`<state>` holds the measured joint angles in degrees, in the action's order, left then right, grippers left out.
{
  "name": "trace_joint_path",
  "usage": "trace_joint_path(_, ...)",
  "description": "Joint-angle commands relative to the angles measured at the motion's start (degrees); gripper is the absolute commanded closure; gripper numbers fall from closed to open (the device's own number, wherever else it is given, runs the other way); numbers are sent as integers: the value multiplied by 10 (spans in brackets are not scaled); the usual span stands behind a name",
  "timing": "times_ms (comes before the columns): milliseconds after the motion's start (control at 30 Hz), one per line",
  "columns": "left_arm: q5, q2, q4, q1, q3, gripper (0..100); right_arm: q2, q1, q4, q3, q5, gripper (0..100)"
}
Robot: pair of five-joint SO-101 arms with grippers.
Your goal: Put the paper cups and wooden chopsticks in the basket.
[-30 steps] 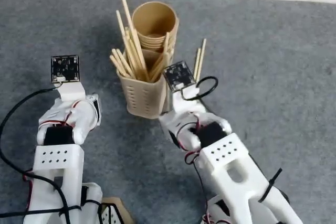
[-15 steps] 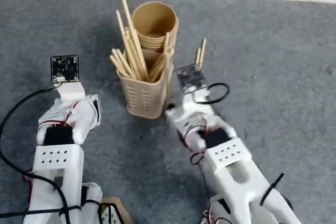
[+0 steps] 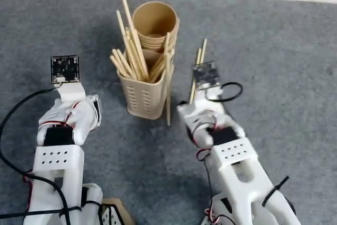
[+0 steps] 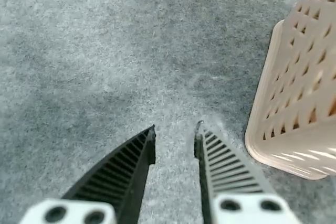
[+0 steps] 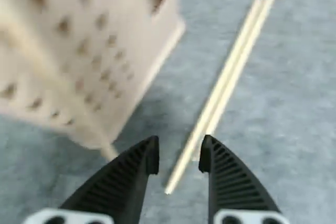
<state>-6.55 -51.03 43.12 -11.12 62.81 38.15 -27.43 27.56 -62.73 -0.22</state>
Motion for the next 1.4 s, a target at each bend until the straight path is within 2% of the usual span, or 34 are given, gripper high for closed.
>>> trace_joint_path(0,-4,-8,-10,-5,-4,846,15,-29,-8,2,-5,855)
trace_joint_path(333,-4,-8,-10,-5,-5,846,14,-65,-10,5,-5,854)
trace_joint_path(567,-4,-8,-10,-5,-5,846,13,-65,-14,8,-2,852)
trace_joint_path(833,-4,-8,-10,-5,-4,846,-107,-64,-136,9,-4,833)
trace_joint_path(933,-4,-8,-10,-5,-3,846,-166,-34,-160,29,-5,789)
trace_joint_path(1133,-4,-8,-10,-5,-4,846,-209,84,-159,87,-5,788)
trace_joint_path(1233,-4,-8,-10,-5,-4,846,-209,116,-157,96,-4,788)
trace_joint_path(1367,-4,-8,-10,-5,-4,846,-214,128,-77,139,-3,786)
